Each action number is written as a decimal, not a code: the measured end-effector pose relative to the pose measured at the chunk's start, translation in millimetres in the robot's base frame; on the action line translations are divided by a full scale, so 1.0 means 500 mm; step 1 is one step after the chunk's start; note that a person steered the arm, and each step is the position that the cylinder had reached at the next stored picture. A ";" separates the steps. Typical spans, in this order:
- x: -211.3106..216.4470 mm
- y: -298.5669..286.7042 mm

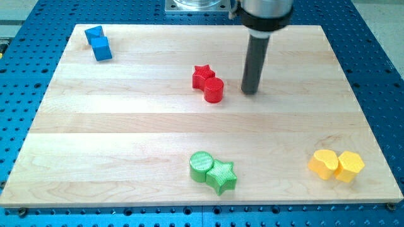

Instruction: Slide the red star to the top center

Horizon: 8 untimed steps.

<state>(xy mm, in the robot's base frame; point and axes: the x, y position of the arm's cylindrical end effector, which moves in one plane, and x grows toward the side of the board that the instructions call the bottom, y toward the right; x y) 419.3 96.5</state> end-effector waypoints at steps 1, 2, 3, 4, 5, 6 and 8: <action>0.037 -0.111; -0.019 -0.139; -0.071 -0.153; 0.039 -0.197; -0.043 -0.257; -0.138 -0.230; -0.268 -0.200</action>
<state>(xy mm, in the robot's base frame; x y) 285.1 -3.4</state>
